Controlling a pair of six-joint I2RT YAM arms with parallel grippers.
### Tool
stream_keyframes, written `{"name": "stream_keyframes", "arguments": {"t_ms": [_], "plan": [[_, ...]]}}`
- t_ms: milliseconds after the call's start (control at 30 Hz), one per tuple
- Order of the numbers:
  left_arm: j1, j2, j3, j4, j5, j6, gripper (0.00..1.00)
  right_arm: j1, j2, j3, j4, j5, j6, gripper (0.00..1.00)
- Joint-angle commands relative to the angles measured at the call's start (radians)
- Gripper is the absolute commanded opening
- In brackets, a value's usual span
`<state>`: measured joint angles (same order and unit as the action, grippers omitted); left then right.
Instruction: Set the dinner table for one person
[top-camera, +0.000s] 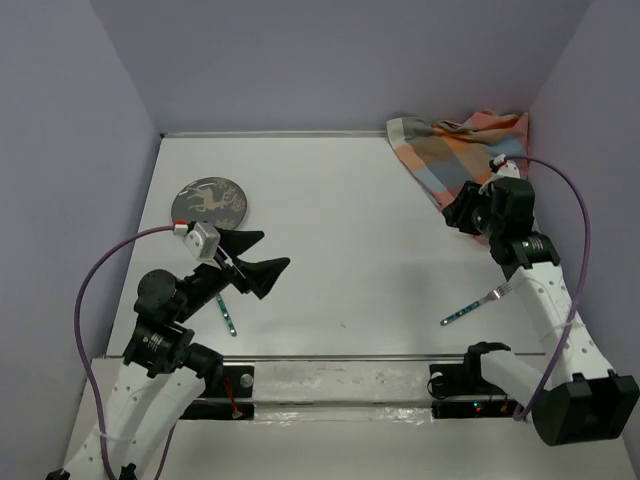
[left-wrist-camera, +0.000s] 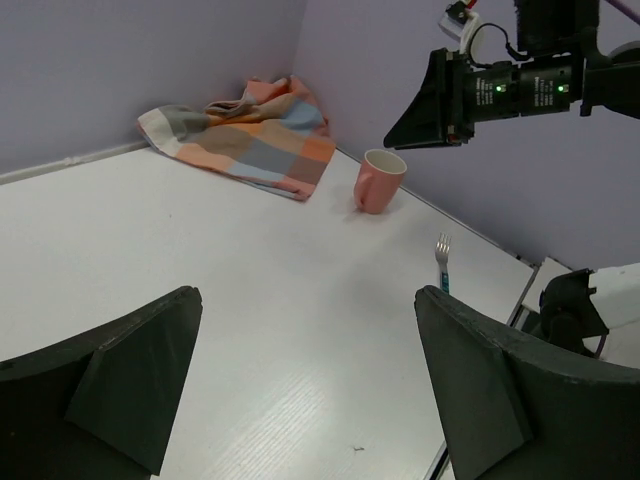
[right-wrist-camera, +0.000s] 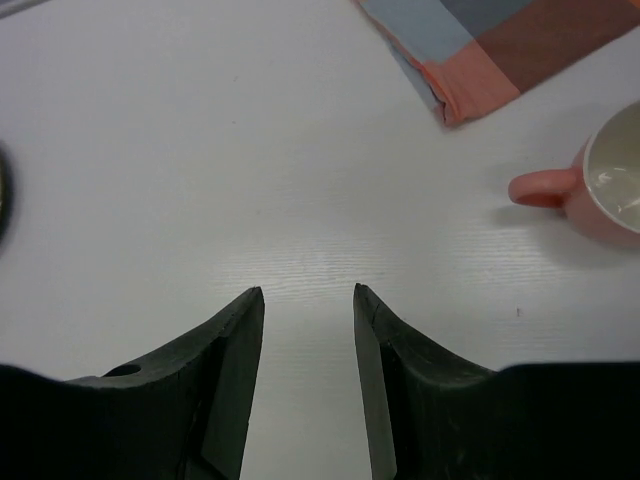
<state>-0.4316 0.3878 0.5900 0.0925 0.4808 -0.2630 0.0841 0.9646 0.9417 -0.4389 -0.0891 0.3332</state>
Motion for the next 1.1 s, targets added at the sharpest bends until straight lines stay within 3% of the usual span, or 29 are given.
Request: {"name": "stream_keyframes", "arguments": {"t_ms": [0,233,500,633,800,1067], "plan": [[-0.006,-0.016,0.042,0.041,0.013,0.007,0.99,-0.006,0.109,0.083,0.04,0.089,-0.04,0.47],[-0.016,-0.017,0.045,0.039,0.007,0.005,0.99,-0.006,0.293,0.206,0.035,0.235,-0.085,0.52],[-0.035,-0.017,0.039,0.043,-0.056,-0.021,0.99,-0.006,0.542,0.4,-0.044,0.296,-0.175,0.56],[-0.042,-0.006,0.045,0.015,-0.14,-0.018,0.99,-0.006,0.706,0.567,-0.139,0.284,-0.226,0.45],[-0.05,0.011,0.047,0.006,-0.175,-0.016,0.99,-0.006,0.858,0.696,-0.21,0.238,-0.261,0.42],[-0.052,0.029,0.05,-0.008,-0.199,-0.015,0.99,-0.006,1.06,0.767,-0.265,0.299,-0.286,0.53]]}}
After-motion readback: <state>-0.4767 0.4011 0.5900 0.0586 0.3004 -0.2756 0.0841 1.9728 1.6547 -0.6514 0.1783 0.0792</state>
